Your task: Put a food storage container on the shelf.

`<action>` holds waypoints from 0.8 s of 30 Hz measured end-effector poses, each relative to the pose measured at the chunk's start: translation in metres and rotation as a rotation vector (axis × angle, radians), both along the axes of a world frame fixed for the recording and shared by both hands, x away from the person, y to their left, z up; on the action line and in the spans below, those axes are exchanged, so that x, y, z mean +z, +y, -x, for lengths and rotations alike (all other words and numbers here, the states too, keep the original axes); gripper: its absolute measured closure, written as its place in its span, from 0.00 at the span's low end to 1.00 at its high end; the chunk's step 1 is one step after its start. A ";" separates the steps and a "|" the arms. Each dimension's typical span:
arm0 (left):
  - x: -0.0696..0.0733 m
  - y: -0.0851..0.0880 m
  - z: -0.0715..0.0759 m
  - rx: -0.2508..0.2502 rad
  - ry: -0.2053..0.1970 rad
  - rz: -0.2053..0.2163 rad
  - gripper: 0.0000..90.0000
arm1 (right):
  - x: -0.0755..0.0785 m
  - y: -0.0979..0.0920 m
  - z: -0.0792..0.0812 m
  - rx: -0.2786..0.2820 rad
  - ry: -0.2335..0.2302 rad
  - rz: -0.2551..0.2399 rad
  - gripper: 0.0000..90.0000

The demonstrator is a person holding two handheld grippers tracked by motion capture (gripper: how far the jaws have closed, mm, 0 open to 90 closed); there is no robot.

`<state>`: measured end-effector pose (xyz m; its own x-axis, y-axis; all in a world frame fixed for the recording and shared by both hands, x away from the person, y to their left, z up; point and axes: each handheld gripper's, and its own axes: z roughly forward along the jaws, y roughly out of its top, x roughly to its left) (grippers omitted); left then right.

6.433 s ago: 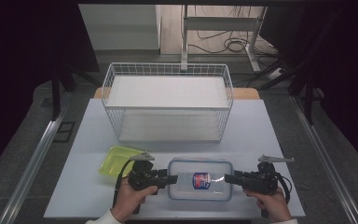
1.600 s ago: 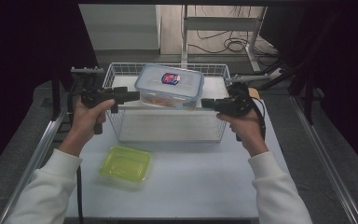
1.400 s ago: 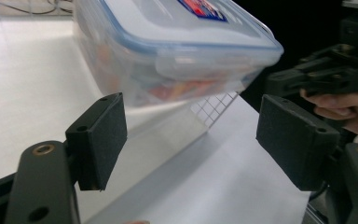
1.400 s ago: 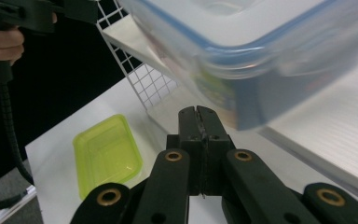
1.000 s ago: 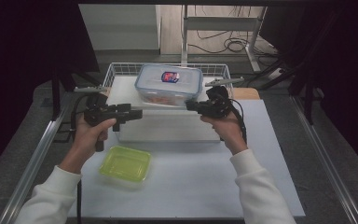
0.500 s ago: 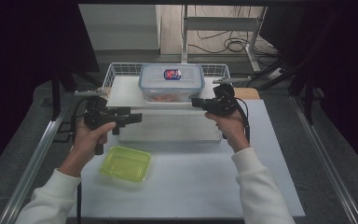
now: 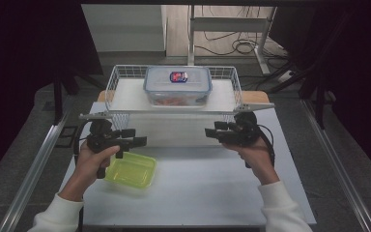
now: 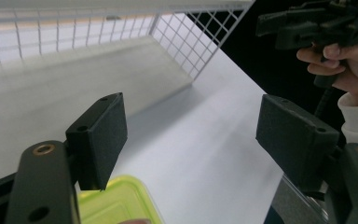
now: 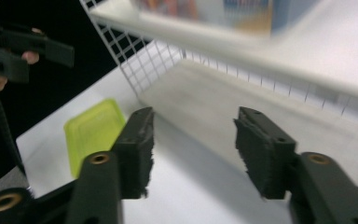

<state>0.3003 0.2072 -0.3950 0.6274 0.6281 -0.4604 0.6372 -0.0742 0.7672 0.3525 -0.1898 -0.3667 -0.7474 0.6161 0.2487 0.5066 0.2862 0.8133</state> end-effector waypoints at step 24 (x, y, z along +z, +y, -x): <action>-0.064 -0.011 0.030 -0.030 0.078 -0.191 0.30 | -0.069 -0.036 0.040 -0.006 0.111 0.083 0.40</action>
